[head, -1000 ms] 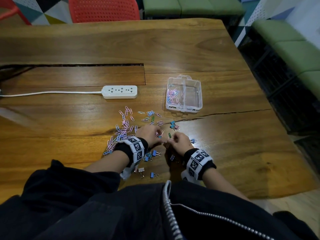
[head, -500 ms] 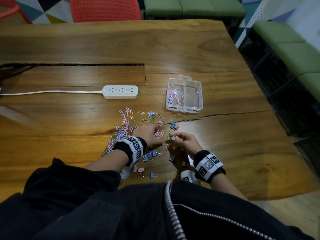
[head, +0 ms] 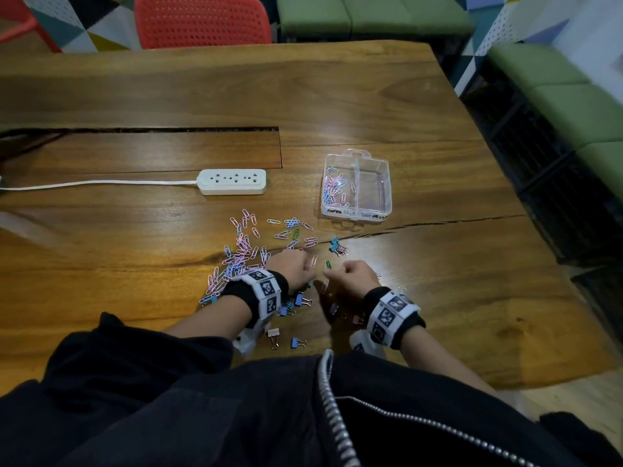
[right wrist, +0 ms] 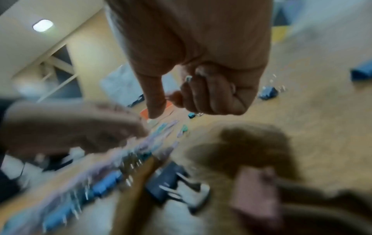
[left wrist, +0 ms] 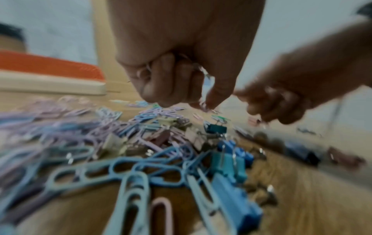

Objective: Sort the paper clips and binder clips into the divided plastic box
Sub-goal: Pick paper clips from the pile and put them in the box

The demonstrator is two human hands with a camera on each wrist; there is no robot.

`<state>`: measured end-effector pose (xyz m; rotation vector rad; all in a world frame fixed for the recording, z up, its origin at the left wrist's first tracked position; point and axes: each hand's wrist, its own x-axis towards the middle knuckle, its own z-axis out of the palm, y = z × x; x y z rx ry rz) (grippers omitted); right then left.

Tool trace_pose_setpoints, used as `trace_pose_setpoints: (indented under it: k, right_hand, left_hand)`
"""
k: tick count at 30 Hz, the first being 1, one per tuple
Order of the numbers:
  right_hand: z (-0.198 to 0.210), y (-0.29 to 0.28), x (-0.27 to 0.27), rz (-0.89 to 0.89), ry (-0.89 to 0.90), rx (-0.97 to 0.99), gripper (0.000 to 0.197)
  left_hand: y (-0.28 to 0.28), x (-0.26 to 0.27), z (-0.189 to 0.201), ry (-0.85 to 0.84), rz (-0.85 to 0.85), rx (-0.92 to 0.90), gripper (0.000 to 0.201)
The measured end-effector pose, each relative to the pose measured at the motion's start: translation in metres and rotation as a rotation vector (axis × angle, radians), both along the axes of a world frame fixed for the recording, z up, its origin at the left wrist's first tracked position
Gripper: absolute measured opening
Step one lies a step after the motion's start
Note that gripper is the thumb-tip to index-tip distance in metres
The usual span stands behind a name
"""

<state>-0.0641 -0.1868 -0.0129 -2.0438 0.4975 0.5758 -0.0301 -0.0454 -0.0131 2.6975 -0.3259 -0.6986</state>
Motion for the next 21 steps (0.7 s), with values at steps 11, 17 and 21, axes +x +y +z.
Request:
trace_pose_setpoints:
  k: [11, 17, 21]
  right_hand:
    - [0.002, 0.019, -0.003, 0.386, -0.038, -0.372, 0.024]
    - [0.004, 0.012, -0.005, 0.211, -0.092, -0.151, 0.011]
    - [0.003, 0.001, 0.004, -0.157, -0.123, 0.148, 0.017]
  left_hand:
    - [0.026, 0.002, 0.015, 0.712, 0.627, -1.158, 0.028]
    - [0.009, 0.005, 0.015, 0.270, 0.536, -0.494, 0.030]
    - [-0.003, 0.001, 0.006, 0.037, 0.166, -0.009, 0.025]
